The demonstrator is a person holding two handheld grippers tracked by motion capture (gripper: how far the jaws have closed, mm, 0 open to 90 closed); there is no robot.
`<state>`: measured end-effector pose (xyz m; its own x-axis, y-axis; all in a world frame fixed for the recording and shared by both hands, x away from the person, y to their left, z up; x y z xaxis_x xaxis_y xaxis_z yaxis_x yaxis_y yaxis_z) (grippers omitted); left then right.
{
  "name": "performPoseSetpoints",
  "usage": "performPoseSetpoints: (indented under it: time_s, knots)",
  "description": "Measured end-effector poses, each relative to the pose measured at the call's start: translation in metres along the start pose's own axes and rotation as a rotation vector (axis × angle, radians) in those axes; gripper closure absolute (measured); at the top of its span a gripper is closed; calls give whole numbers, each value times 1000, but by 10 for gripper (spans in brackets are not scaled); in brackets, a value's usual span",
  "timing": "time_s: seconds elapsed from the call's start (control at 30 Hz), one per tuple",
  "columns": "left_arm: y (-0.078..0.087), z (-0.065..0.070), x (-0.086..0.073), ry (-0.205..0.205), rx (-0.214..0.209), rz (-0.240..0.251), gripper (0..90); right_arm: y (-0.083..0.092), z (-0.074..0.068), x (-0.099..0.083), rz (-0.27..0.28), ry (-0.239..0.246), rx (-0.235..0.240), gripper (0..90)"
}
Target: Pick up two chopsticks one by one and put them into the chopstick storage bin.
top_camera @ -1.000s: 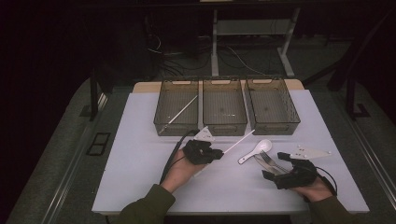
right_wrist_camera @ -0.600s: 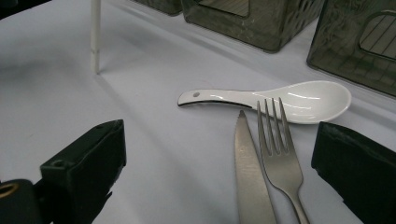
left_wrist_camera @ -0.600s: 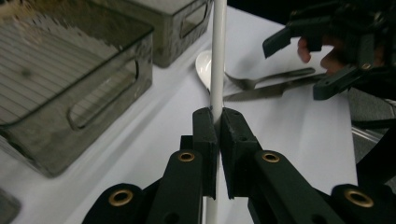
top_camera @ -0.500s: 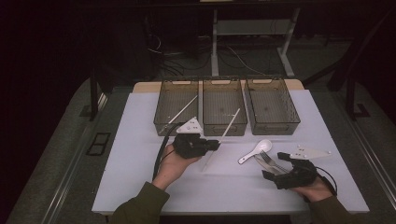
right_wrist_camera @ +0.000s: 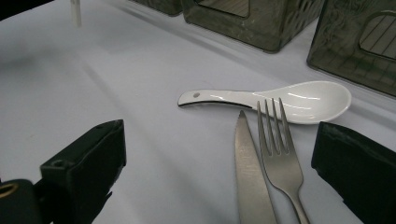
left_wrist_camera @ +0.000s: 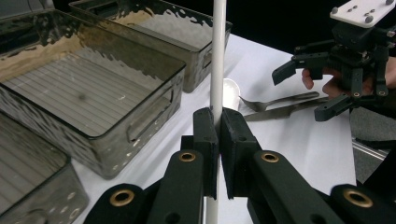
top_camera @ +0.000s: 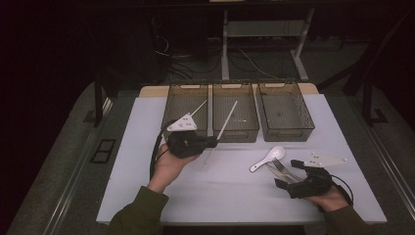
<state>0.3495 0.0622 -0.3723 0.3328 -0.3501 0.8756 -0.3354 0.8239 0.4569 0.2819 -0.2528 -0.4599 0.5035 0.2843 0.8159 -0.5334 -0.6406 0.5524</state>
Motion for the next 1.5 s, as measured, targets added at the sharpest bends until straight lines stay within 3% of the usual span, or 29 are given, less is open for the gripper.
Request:
performPoseSetpoints:
  time_s: [0.37,0.87,1.23,1.3,1.5]
  knots:
    - [14,-22,10,-37,29,-46,846,0,0,2,25,9,-2,30]
    - [41,-60,40,-45,78,-42,846,-3,0,1,23,27,1,31]
    - [35,-93,62,-61,158,-60,845,-3,0,1,24,21,2,30]
    - [32,-100,64,-69,175,-71,845,-2,0,1,26,21,1,30]
    - [21,-122,57,-33,215,-105,845,-1,1,1,27,18,1,31]
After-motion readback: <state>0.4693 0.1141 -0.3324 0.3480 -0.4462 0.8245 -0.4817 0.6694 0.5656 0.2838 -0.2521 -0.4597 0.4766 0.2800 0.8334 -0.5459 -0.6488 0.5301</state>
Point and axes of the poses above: each handheld gripper's, and its own axes: y roughly backward along the jaws, x roughly out of its top, z roughly to its right, the point moved 5 cm from there along -y, roughly forward along the jaws, and after that the axes turned 1 degree about y, right-handed, at the moved point
